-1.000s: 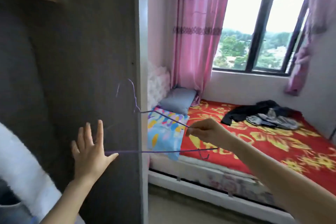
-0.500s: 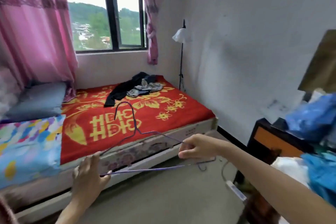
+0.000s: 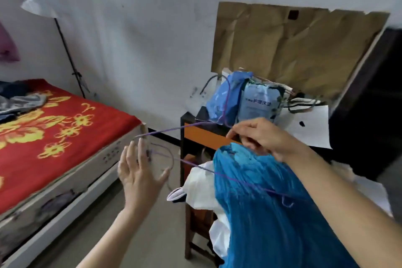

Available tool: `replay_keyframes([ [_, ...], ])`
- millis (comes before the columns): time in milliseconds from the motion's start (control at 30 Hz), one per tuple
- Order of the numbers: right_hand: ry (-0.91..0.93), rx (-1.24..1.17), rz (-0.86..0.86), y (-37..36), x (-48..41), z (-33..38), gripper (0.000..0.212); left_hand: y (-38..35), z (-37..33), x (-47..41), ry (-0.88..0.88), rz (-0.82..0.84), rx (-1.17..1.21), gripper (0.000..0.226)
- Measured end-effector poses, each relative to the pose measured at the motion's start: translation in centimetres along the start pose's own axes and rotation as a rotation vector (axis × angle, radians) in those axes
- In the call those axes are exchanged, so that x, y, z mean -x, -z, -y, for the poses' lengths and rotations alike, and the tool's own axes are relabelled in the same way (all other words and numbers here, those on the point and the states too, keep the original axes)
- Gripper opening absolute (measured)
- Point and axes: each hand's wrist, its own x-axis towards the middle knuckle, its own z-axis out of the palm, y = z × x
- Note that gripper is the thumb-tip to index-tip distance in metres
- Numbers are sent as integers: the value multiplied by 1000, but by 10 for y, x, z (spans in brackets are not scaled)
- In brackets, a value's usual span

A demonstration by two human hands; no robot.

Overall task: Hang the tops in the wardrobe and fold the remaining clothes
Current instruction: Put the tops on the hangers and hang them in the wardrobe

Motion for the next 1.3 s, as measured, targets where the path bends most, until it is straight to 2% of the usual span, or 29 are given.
replay_keyframes([
  [100,-42,-252,-266,55,25,-16,29,-42,-64,-9,-123,223,139,85],
  [200,-34,-347,-484,83,42,-33,26,-59,-117,-16,-234,725,78,120],
  [267,-45,-360,-604,88,49,-47,24,-69,-139,-19,-263,931,-41,111],
  [433,-142,-203,-808,90,52,-78,20,-105,-151,-26,-73,1083,-50,78],
  [533,-270,57,-823,80,35,-97,19,-111,-147,-27,-129,1018,-3,36],
  [600,-378,273,-716,68,23,-107,32,-113,-145,-27,-156,954,49,21],
  [700,-551,570,-448,48,6,-118,43,-106,-143,-32,-129,868,133,19],
  [800,-592,570,-283,38,-10,-131,40,-95,-139,-38,-85,724,305,17],
  [967,-388,614,-317,52,-26,-106,42,-71,-122,-56,-3,526,526,9],
  [1133,-140,641,-342,59,-47,-12,41,-34,-101,-100,-27,251,643,6],
  [1233,9,580,-432,50,-64,49,42,0,-81,-138,51,129,709,7],
  [1300,95,556,-480,31,-84,89,42,27,-56,-165,109,48,764,17],
])
